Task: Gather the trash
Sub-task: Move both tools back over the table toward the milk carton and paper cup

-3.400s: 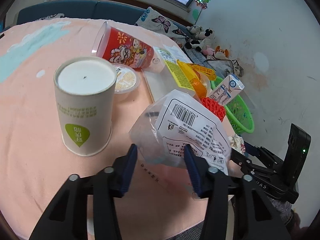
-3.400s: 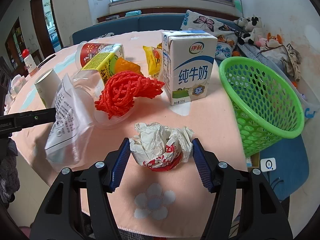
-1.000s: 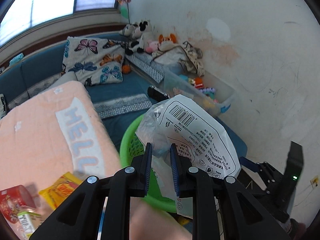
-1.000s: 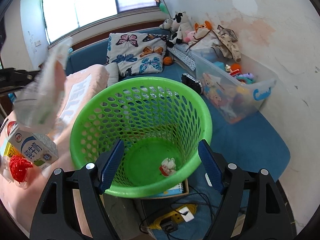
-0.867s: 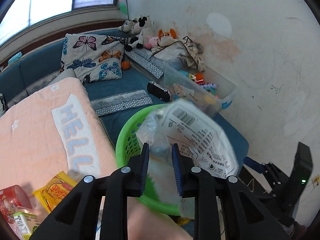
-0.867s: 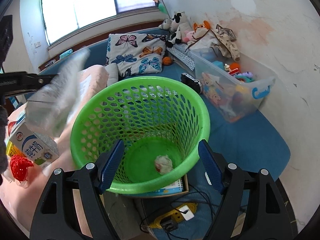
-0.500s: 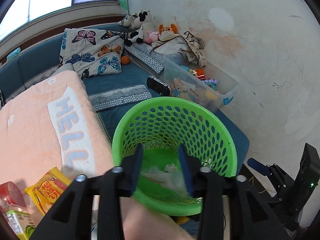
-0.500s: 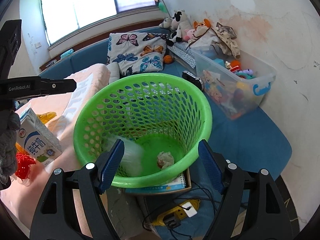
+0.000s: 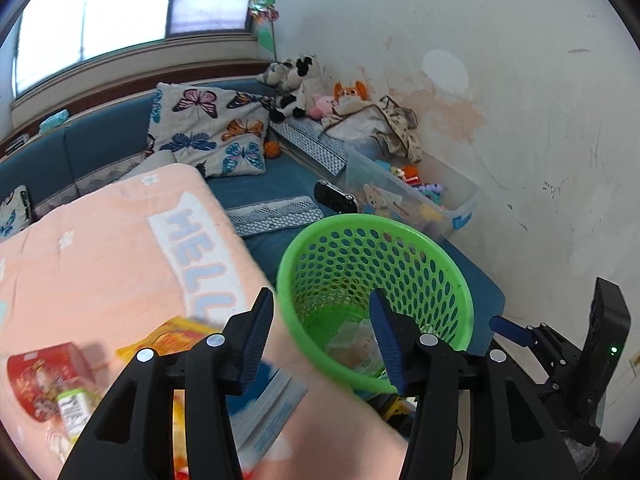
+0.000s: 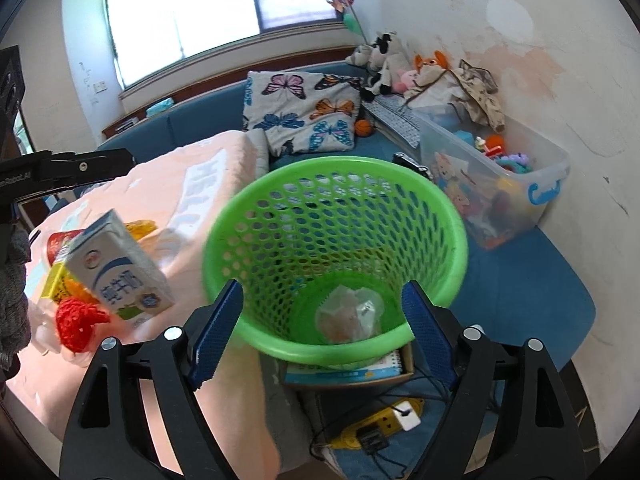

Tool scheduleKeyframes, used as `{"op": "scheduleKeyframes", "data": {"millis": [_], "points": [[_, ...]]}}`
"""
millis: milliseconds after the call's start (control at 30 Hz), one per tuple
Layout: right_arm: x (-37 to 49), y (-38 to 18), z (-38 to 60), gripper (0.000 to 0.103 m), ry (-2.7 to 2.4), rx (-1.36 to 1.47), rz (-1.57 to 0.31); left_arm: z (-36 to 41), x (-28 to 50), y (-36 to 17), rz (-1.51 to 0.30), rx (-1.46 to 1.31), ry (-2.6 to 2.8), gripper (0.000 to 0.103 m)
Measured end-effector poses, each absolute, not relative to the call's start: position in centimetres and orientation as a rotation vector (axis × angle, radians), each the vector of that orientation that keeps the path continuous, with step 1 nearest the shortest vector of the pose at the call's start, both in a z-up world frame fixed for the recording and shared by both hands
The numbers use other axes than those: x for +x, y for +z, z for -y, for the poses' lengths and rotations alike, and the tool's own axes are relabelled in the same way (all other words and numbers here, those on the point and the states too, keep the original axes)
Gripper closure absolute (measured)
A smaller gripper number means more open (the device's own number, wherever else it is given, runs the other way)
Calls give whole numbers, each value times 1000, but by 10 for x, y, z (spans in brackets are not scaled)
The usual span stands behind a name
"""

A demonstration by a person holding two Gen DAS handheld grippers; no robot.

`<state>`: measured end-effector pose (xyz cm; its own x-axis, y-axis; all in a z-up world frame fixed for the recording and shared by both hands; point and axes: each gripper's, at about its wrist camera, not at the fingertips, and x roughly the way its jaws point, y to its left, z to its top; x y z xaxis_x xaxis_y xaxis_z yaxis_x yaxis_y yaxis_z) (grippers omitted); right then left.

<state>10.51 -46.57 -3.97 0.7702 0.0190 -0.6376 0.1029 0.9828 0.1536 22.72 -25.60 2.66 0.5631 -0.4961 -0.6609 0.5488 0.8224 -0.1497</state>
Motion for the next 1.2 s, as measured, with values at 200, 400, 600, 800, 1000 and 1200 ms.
{"op": "scheduleKeyframes", "data": {"millis": [200, 400, 600, 800, 1000, 1200], "points": [[103, -32, 433, 19, 23, 161, -679, 214, 204, 37, -710, 61, -565, 49], [109, -24, 393, 18, 116, 118, -672, 166, 187, 43, -681, 42, -486, 46], [115, -17, 356, 18, 200, 76, -658, 118, 170, 48, -650, 24, -398, 44], [124, -14, 328, 19, 247, 30, -654, 77, 157, 44, -659, -8, -324, 42], [135, -15, 318, 19, 265, 13, -661, 41, 142, 33, -672, -31, -250, 40], [143, -18, 311, 19, 281, -15, -668, 9, 126, 19, -692, -51, -189, 40]]}}
